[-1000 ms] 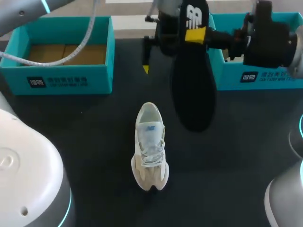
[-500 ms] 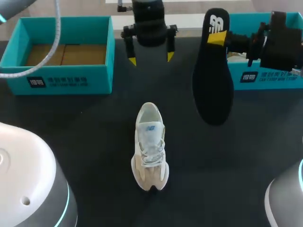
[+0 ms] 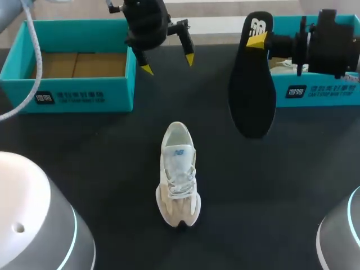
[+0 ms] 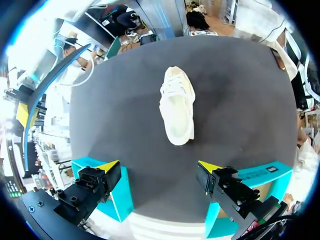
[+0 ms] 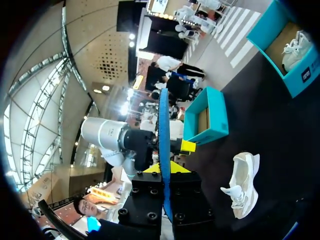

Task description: Take the shoe out of the shoebox, open the shoe tongue, remove and reinsert the insole, then place the shoe into the shoebox

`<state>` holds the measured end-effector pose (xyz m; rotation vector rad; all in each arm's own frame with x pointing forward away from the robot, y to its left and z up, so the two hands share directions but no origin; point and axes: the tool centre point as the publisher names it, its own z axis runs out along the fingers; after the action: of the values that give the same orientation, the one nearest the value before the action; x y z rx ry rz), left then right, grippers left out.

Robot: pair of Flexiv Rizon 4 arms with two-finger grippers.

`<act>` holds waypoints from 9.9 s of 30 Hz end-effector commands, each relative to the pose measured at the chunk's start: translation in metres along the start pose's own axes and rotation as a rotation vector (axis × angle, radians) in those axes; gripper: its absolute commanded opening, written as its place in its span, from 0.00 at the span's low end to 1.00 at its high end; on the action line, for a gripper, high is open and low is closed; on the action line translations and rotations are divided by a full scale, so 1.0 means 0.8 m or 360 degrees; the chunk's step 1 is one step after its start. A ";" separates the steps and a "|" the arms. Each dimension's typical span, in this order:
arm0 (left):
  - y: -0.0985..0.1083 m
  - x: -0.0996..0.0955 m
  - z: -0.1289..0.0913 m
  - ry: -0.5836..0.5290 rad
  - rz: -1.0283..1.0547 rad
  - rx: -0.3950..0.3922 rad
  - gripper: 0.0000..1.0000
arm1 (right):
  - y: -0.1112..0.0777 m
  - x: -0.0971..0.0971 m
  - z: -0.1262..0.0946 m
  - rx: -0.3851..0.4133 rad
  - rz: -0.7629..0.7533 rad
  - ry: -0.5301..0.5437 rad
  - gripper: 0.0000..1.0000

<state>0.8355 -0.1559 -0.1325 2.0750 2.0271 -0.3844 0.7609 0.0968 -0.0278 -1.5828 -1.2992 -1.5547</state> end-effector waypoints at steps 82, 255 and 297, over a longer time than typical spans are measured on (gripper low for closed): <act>-0.077 -0.057 0.005 -0.2014 0.0166 -0.0083 0.08 | 0.011 -0.075 0.198 0.0070 0.0822 0.0061 0.00; -0.092 -0.001 0.024 -0.0033 -0.3779 0.2890 0.00 | -0.066 -0.058 0.043 0.0542 0.0051 -0.0322 1.00; -0.099 -0.007 0.039 0.0176 -0.3912 0.2818 0.00 | -0.122 -0.015 0.137 0.0410 -0.0442 -0.2292 1.00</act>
<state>0.7548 -0.1691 -0.1575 1.0748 -1.2760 1.1207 0.7175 0.2201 -0.0830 -1.9888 -2.0258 -0.7149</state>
